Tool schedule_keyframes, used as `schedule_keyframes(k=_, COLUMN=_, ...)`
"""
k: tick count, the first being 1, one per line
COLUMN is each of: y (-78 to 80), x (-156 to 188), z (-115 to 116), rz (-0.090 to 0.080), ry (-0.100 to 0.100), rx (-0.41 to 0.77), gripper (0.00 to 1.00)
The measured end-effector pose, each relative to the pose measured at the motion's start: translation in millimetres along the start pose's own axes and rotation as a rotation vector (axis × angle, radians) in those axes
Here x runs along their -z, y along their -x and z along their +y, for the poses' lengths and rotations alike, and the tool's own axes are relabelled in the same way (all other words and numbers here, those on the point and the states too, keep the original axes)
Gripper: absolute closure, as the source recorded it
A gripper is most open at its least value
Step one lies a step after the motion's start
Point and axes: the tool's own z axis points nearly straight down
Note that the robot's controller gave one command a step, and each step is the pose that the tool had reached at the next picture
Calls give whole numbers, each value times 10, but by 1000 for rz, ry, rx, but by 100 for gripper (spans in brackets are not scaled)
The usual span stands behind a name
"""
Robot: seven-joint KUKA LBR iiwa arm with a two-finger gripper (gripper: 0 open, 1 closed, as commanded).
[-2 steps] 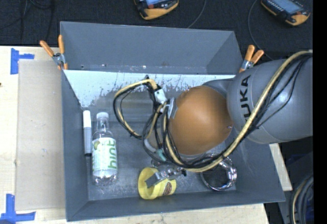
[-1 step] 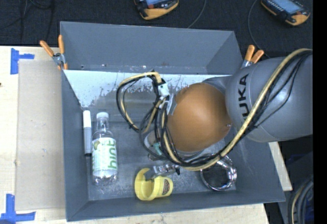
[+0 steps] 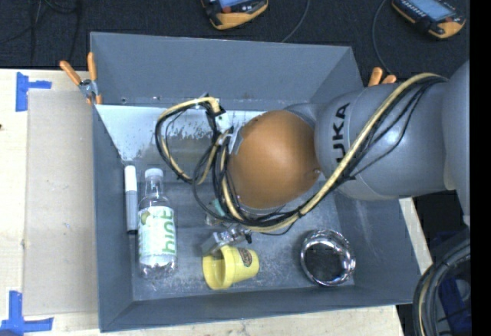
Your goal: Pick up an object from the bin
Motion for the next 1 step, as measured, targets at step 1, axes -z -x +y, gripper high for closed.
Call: schedule_keyframes(k=1, y=352, x=1972, z=405, rz=-2, ry=-6, rx=-83, gripper=100)
